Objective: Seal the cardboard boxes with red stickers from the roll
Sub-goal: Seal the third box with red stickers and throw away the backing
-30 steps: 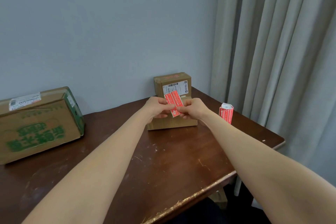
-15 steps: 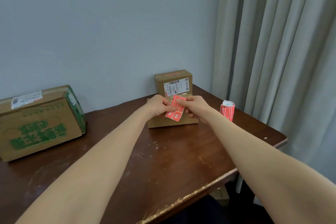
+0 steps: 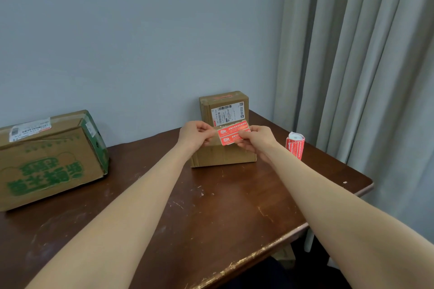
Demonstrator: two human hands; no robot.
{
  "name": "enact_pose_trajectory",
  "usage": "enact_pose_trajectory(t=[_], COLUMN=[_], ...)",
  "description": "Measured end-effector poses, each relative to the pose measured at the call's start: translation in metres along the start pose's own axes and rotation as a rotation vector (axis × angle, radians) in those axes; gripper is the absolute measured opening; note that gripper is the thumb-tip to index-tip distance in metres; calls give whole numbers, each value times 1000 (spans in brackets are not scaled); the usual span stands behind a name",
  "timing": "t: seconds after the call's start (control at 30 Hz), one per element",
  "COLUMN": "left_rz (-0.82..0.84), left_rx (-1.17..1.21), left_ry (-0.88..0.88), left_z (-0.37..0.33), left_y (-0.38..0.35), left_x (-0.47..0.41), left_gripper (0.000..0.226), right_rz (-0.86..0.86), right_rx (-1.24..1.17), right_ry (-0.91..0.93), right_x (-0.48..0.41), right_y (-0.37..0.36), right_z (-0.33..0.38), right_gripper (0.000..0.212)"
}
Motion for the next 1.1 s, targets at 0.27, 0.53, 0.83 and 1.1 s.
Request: enact_pose_trajectory(t=[0.27,0.53,0.83,1.1], left_rz=[-5,165,124,134], left_rx=[189,264,240,186], left_ry=[67,113,129,69], left_z=[9,12,13,4], left_y=[-1,-14,-9,-8], left_x=[1,8,12,18], left_gripper=[25,10,10,15], right_rz=[-19,-25,-112,65], right_rx=[-130,-58,866,948], right_ry=[-59,-33,400,499], right_x=[-2,-3,4,12], right_y=[0,-4,-9,-30], right_z=[-4,-2,31,34], right_gripper=[4,6,29,15])
Point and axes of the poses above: each hand's wrist, its own x-axis away from the middle knuckle, its own y-axis out of the back of the hand, z = x × y, the point moved 5 cm from there along -x, towards the middle knuckle, and after that the axes turned 12 degrees about y, right-handed, at the moved point
